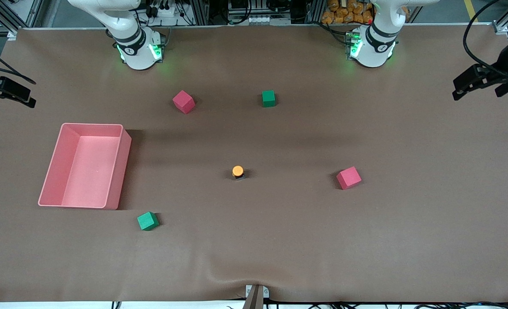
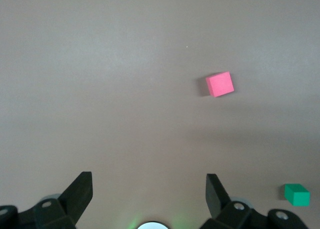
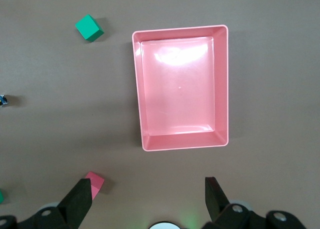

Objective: Place and upright button with both arms

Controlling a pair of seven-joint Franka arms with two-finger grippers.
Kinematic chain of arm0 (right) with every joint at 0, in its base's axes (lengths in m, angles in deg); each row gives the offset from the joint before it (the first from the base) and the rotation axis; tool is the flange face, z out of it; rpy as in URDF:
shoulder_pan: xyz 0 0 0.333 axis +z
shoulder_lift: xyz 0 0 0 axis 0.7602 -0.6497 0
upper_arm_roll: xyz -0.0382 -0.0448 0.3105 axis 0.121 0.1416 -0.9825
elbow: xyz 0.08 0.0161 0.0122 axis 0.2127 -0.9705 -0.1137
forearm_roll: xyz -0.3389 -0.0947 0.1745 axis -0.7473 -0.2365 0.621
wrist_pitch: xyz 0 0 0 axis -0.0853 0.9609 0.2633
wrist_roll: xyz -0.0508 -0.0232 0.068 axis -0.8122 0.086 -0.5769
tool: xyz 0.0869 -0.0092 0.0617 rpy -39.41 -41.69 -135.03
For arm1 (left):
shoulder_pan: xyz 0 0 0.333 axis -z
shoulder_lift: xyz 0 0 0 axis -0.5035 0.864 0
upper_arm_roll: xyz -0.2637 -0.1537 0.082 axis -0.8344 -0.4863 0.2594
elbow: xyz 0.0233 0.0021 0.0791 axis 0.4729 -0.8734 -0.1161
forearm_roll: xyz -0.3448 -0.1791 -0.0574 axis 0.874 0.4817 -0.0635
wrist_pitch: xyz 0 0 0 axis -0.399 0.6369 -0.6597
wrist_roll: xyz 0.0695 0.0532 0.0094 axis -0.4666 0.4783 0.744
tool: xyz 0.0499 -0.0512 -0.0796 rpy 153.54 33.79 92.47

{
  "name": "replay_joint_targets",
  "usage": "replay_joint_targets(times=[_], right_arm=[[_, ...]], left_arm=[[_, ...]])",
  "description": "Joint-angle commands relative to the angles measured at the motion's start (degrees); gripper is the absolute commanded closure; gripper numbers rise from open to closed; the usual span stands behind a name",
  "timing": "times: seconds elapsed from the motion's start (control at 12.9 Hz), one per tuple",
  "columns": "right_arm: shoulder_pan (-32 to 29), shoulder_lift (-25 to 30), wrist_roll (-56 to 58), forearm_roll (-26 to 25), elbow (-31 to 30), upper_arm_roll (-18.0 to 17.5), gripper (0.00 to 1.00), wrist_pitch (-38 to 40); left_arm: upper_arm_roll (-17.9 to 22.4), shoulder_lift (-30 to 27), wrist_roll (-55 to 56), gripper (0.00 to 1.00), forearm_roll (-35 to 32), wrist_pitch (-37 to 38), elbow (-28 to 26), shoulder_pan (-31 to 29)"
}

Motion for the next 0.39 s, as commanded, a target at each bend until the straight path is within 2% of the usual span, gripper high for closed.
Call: replay_joint_targets(times=[0.0, 0.31], right_arm=[[0.45, 1.18, 0.05, -0.51, -1.02, 0.24, 0.00, -0.50], [0.62, 1.26, 0.05, -0.51, -0.93, 0.15, 0.00, -0.50]], left_arm=[[-0.37, -3.14, -1.80, 0.00, 1.15, -1.51, -3.56, -1.26], [-0.28, -2.43, -2.15, 0.00, 2.03, -1.43, -2.51, -0.91]])
